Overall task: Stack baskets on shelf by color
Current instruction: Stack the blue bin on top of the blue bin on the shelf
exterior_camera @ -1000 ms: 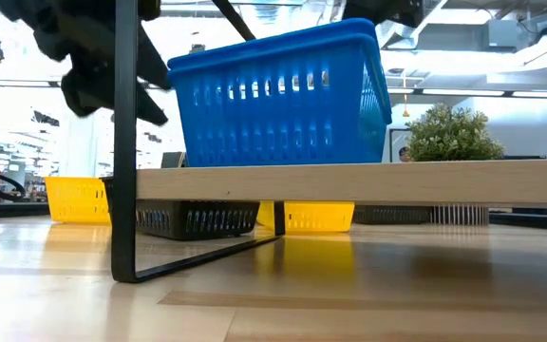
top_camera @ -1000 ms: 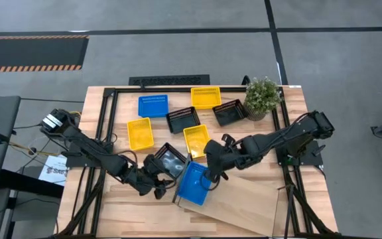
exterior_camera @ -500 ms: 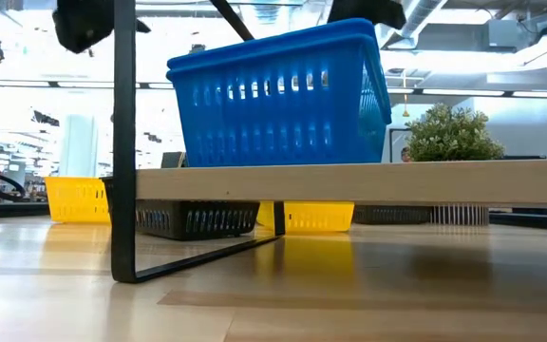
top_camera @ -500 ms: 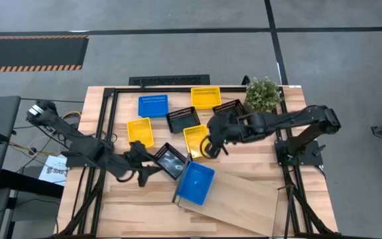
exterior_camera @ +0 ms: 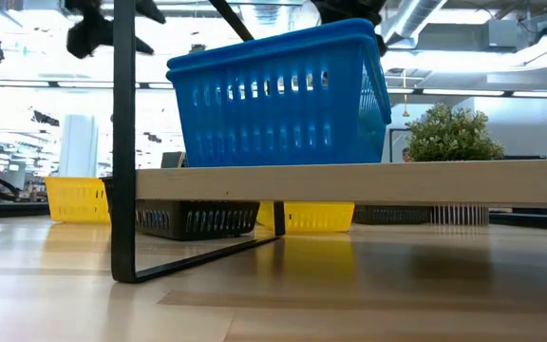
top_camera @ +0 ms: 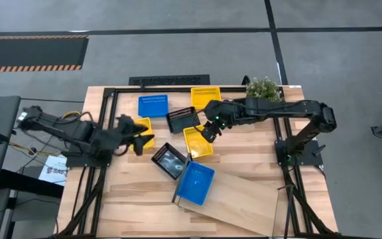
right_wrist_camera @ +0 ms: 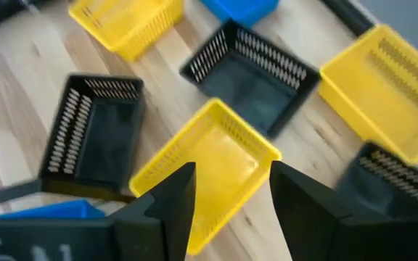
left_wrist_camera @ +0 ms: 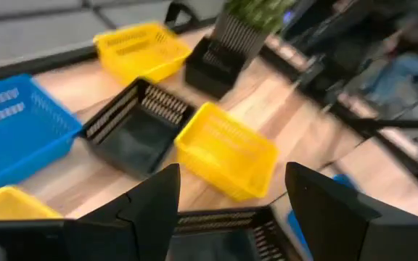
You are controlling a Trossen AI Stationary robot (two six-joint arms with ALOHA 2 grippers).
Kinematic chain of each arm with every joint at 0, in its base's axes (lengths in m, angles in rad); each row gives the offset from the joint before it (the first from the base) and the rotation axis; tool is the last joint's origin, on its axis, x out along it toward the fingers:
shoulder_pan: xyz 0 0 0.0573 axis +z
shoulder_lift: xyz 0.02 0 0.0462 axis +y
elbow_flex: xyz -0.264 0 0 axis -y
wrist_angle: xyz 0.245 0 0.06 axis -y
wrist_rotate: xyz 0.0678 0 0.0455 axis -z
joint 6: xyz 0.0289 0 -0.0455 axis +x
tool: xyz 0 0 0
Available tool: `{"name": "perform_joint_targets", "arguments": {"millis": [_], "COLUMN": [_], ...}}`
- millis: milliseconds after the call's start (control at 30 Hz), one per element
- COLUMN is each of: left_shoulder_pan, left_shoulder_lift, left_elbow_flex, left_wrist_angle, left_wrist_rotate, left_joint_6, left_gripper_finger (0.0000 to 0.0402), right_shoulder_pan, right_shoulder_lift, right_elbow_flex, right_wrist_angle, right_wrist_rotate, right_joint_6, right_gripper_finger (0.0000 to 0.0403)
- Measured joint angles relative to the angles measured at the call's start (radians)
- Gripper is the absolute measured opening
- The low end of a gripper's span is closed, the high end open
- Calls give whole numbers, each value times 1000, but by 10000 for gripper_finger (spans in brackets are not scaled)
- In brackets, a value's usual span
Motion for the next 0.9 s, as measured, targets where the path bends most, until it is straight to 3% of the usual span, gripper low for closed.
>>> {"name": "perform_joint_targets", "arguments": {"millis": [333, 533, 767, 900], "left_shoulder_pan": [466, 673, 833, 907], "left_shoulder_lift": [6, 70, 240, 356], "left_elbow_flex": [0, 0, 0, 0], "left_wrist_angle": [-30, -31, -12, 13], "left_wrist_rotate": [366, 559, 647, 685], "left_joint_6": [239, 405, 656, 690], "left_gripper_finger": [238, 238, 238, 238], "right_shoulder_pan": [-17, -15, -22, -59], "right_shoulder_lift": [-1, -1, -1, -1], "right_elbow_flex": [50, 60, 60, 60], "right_wrist_angle": [-35, -34, -32, 32], "right_wrist_rotate": [-26, -33, -33, -31], "right_joint_6": [-103, -139, -133, -124], "right_gripper_finger": [194, 190, 193, 191]}}
